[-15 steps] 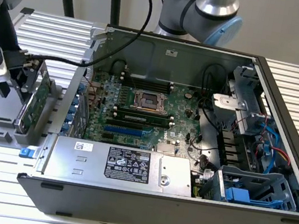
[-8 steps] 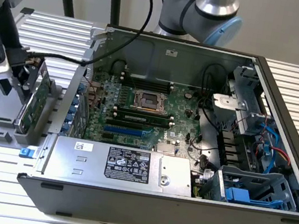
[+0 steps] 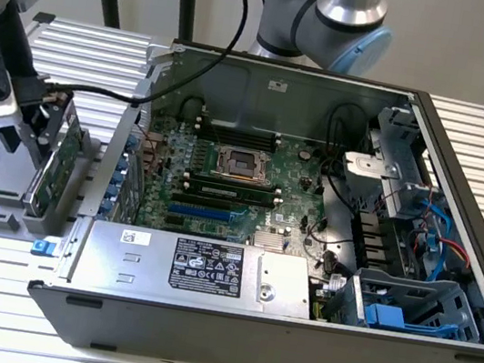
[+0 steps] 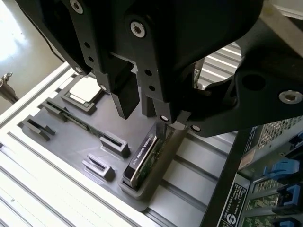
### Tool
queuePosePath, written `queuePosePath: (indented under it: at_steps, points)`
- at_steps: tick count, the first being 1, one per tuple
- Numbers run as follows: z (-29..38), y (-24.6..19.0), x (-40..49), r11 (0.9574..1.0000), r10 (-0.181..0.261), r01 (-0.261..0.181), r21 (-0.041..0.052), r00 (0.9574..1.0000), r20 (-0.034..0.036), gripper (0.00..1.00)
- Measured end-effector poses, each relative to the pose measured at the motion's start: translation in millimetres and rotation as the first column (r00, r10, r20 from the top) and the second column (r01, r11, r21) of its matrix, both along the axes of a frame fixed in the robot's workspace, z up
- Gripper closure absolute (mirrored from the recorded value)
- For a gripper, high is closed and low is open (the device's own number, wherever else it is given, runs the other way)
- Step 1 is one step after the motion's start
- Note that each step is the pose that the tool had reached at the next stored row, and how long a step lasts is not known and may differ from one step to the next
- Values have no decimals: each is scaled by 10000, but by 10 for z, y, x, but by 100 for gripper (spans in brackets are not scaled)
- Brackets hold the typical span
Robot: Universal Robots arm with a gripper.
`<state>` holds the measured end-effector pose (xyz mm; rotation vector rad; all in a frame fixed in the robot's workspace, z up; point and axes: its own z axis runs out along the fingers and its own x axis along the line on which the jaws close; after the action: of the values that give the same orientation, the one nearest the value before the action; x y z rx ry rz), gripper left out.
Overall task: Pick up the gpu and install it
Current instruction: 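Pick up the gpu and move the gpu toward the slot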
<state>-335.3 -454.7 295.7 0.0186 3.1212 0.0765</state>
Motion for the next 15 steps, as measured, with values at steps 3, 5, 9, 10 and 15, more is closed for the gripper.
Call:
queuePosePath:
  at_steps: [3, 5, 9, 10, 15]
  points:
    - [-16, 3, 0, 10000, -28, 28, 0, 10000, -1, 0]
    - [-27, 4, 0, 9999, -119, 119, -1, 9999, -1, 0]
    - [-52, 3, 0, 9990, -456, 456, -1, 9990, -1, 0]
    - [-58, 4, 0, 9984, -573, 573, -1, 9984, -1, 0]
    - [-83, 4, 1, 9972, -746, 746, -1, 9972, -1, 0]
